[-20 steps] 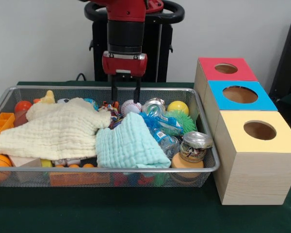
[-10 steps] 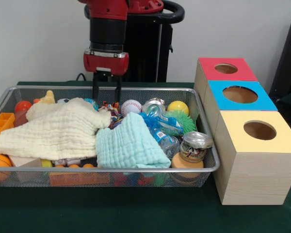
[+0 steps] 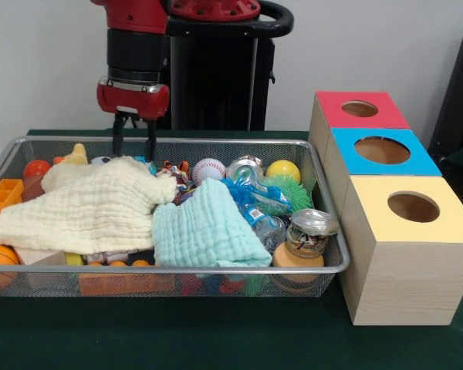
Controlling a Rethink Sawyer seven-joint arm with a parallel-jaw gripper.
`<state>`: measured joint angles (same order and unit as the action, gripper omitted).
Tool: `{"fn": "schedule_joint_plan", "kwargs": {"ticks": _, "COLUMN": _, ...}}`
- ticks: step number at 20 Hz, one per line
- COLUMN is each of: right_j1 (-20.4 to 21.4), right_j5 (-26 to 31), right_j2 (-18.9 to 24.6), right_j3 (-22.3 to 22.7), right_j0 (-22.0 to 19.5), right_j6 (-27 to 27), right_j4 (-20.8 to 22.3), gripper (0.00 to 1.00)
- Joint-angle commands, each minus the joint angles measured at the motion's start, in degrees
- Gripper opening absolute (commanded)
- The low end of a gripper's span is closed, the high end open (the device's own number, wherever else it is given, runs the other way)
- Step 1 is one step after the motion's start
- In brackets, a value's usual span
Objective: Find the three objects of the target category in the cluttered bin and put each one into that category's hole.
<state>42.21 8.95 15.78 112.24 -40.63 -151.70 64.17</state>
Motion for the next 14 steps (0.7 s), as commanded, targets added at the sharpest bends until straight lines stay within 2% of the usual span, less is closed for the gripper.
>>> {"fn": "schedule_joint_plan", "kwargs": {"ticks": 1, "right_j1": -6.33, "right_j5": -1.66, "right_j2": -1.72, "right_j3": -7.39, "right_j0": 3.66, "right_j6": -0.79, "right_j4": 1.75, "gripper": 1.0}}
{"fn": "schedule_joint_plan", "kwargs": {"ticks": 5, "right_j1": -6.73, "right_j5": -2.12, "right_j2": -2.76, "right_j3": -7.79, "right_j0": 5.52, "right_j6": -1.13, "right_j4": 1.09, "gripper": 1.0}}
{"fn": "schedule_joint_plan", "kwargs": {"ticks": 11, "right_j1": -7.1, "right_j5": -7.74, "right_j2": -10.99, "right_j3": -7.3, "right_j0": 12.76, "right_j6": -5.67, "right_j4": 0.84, "gripper": 1.0}}
{"fn": "schedule_joint_plan", "kwargs": {"ticks": 14, "right_j1": -7.04, "right_j5": -8.89, "right_j2": -12.98, "right_j3": -6.62, "right_j0": 14.29, "right_j6": -5.55, "right_j4": -0.53, "gripper": 1.0}}
